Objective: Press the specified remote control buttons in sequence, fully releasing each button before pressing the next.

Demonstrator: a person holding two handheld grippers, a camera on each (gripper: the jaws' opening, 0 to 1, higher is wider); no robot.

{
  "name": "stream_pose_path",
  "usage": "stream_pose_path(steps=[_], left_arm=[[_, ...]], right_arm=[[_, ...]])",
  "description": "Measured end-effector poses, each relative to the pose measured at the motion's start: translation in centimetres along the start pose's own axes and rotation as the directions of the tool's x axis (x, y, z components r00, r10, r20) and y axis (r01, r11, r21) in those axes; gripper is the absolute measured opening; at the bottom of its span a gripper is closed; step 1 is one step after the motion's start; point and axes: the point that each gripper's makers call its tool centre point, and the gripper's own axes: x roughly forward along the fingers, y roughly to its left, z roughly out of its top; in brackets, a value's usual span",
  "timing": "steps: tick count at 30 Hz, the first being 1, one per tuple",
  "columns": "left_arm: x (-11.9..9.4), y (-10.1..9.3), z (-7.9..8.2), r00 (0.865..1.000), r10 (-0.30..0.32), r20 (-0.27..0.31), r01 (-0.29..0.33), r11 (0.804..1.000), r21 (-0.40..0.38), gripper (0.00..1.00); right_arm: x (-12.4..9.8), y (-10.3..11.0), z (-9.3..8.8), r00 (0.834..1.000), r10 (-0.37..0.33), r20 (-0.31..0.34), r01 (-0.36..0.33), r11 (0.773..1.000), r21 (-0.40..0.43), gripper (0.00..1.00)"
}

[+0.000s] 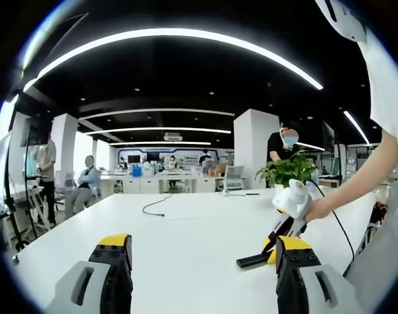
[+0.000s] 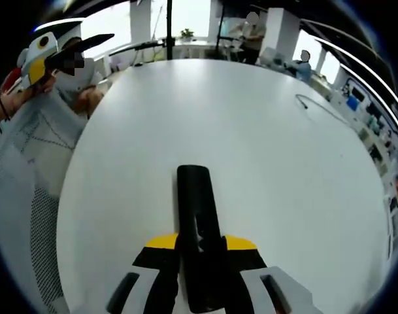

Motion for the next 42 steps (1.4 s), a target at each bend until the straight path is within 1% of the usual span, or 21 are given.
stream_pose_path(steps=[2, 7, 10, 18, 26, 30, 36, 42], left_arm=[[0.0, -0.1, -0.2, 1.0, -0.003, -0.008, 0.003, 1.0, 0.007, 0.94], [0.0, 0.1, -0.2, 1.0, 0.003, -0.008, -0.003, 1.0, 0.004, 0.94], [0.1, 0.0, -0.4, 1.0, 0.002, -0.02, -0.002, 1.0, 0.011, 0.93], [0.2, 0.1, -0.6, 0.999, 0.007, -0.031, -0.007, 1.0, 0.015, 0.93], [0.2, 0.1, -0.8, 0.999, 0.009, -0.037, -0.008, 1.0, 0.017, 0.92], [0.3, 0.1, -0.9, 0.999, 0.006, -0.04, -0.006, 1.0, 0.014, 0.92], [0.3, 0.1, -0.9, 0.999, 0.006, -0.04, -0.005, 1.0, 0.012, 0.92], [0.3, 0.1, -0.8, 0.999, 0.006, -0.04, -0.006, 1.0, 0.014, 0.92]], right_arm=[[0.0, -0.2, 0.1, 1.0, 0.006, -0.001, -0.006, 1.0, -0.001, 0.21], [0.2, -0.7, 0.4, 1.0, 0.022, -0.012, -0.023, 1.0, -0.011, 0.21], [0.4, -1.3, 0.5, 1.0, 0.028, -0.012, -0.029, 1.0, -0.014, 0.21], [0.8, -3.0, 0.9, 1.0, 0.022, -0.008, -0.022, 1.0, 0.002, 0.21], [1.1, -4.3, 1.3, 1.0, 0.019, -0.017, -0.019, 1.0, -0.007, 0.22], [1.3, -4.5, 1.5, 1.0, 0.02, -0.023, -0.021, 1.0, -0.018, 0.22], [1.4, -4.7, 1.6, 1.0, 0.026, -0.016, -0.026, 1.0, 0.002, 0.22], [1.3, -4.8, 1.6, 1.0, 0.02, -0.012, -0.02, 1.0, -0.001, 0.22]])
